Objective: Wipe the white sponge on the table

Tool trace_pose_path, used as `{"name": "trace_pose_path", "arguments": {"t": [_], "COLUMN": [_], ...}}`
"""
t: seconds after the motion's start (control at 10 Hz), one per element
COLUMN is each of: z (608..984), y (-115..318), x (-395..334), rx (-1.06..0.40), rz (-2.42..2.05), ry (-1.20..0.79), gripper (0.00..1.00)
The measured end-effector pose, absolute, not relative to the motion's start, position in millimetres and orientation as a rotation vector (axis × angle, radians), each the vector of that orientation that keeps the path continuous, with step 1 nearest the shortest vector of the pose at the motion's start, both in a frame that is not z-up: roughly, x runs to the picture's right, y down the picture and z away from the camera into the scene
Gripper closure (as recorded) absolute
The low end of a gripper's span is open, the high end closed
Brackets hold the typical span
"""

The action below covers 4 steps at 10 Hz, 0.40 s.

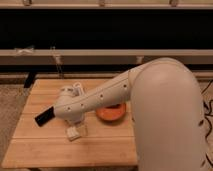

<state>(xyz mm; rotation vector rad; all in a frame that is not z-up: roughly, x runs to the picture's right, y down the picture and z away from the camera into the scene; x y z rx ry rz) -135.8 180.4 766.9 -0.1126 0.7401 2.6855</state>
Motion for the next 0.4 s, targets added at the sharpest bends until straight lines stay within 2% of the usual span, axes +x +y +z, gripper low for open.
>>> {"name": "trace_pose_path", "arguments": {"t": [0.4], "z": [764.2], "y": [178.4], "x": [-136.1], "rx": [-0.129], "rz": [2.686], "ry": [0.737], "gripper": [0.22]}}
